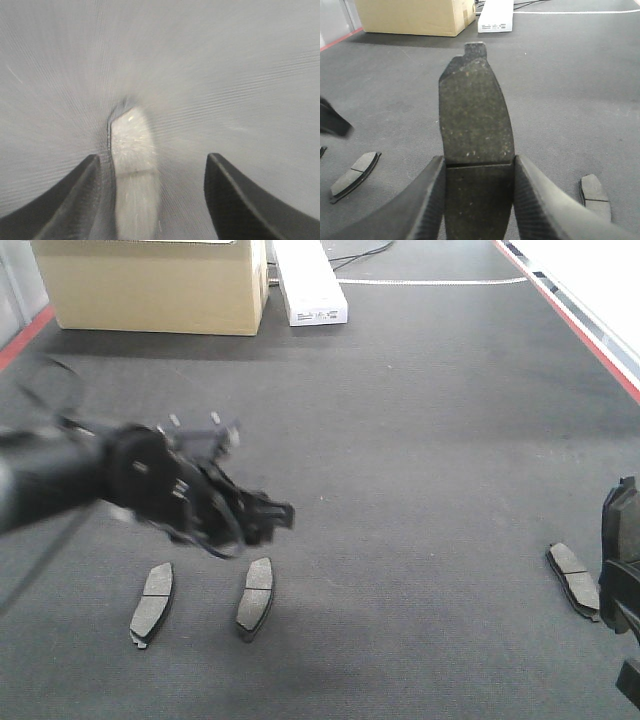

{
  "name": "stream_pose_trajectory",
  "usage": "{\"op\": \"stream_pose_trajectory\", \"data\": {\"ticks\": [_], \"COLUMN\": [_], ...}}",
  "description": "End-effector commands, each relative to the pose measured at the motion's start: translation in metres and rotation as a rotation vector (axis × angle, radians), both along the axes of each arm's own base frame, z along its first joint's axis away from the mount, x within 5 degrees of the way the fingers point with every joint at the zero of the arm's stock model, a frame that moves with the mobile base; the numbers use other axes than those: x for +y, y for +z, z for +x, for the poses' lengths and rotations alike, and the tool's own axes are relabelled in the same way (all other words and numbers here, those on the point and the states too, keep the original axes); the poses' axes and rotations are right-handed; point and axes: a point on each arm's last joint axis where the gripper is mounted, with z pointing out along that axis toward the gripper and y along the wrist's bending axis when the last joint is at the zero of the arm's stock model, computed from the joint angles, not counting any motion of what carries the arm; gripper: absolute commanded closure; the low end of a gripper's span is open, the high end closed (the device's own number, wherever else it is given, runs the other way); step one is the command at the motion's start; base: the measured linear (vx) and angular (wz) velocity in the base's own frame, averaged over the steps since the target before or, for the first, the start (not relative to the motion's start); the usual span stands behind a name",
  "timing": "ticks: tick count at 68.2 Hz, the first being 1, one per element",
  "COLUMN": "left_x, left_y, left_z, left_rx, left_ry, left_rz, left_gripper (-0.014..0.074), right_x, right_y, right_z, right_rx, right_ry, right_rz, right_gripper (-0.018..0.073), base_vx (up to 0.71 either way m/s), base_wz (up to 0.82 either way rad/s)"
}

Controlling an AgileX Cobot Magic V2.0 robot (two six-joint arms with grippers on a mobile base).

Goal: Move and align brake pads A on conveyor
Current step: 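Lower the left gripper beside the placed pads and release its brake pad, then lower the right gripper beside the other pad and release its brake pad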

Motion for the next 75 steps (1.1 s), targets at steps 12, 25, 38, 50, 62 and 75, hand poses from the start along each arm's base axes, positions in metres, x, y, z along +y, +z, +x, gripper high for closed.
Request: {"op": "stream_pose_trajectory", "data": {"ticks": [12, 25, 38, 50, 62, 75], "left_x": [0.033, 0.066, 0.099, 0.126, 0.14, 0.145], "left_y": [0.085, 0.102, 0.1, 0.083, 0.05, 0.049], "left_z": [-0.054, -0.113, -0.173, -0.221, -0.246, -0.256], "left_rx": [-0.283, -0.403, -0.575, -0.724, -0.755, -0.851], "left_ry": [-0.011, -0.036, -0.066, -0.074, -0.072, -0.059], "left_rz": [-0.083, -0.115, -0.161, -0.206, -0.22, -0.276], "left_gripper": [0.015, 0.015, 0.015, 0.015, 0.015, 0.015], "right_x": [0.002, 0.002, 0.002, 0.002, 0.002, 0.002], "right_y": [0.019, 0.019, 0.019, 0.019, 0.019, 0.019], "right_z": [0.001, 0.001, 0.001, 0.001, 0.001, 0.001], "right_rx": [-0.119, -0.119, -0.119, -0.118, -0.118, -0.118], "right_ry": [0.018, 0.018, 0.018, 0.018, 0.018, 0.018], "right_rz": [0.022, 0.022, 0.022, 0.022, 0.021, 0.021], "right_gripper": [0.0564, 0.0564, 0.0564, 0.0564, 0.0564, 0.0564], "base_vx": [0.0, 0.0, 0.0, 0.0, 0.0, 0.0], "base_wz": [0.0, 0.0, 0.0, 0.0, 0.0, 0.0]}}
